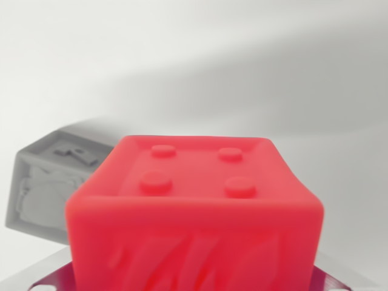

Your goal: Destack cube

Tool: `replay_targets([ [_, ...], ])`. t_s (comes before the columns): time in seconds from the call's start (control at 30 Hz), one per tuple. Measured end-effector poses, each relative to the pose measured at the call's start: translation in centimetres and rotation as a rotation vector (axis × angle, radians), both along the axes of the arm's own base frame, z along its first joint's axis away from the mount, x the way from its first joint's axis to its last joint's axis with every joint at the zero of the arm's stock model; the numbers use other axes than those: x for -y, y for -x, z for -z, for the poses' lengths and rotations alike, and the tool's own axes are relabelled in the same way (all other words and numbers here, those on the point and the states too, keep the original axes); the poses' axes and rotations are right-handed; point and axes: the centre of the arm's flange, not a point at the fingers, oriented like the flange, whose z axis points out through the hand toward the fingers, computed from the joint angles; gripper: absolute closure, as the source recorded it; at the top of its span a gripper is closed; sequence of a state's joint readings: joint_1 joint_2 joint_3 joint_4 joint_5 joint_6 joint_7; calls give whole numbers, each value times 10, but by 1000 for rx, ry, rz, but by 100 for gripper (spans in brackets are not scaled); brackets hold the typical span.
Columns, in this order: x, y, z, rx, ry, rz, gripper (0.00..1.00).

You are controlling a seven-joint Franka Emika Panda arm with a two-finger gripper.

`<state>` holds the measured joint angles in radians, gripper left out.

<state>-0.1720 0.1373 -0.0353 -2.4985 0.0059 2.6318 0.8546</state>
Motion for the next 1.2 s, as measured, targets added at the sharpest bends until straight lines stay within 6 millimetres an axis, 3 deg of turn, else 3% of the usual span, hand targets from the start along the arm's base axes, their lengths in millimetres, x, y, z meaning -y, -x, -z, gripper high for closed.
replay_targets([
  [1.2,69,-7,18,-1,-1,-249,100],
])
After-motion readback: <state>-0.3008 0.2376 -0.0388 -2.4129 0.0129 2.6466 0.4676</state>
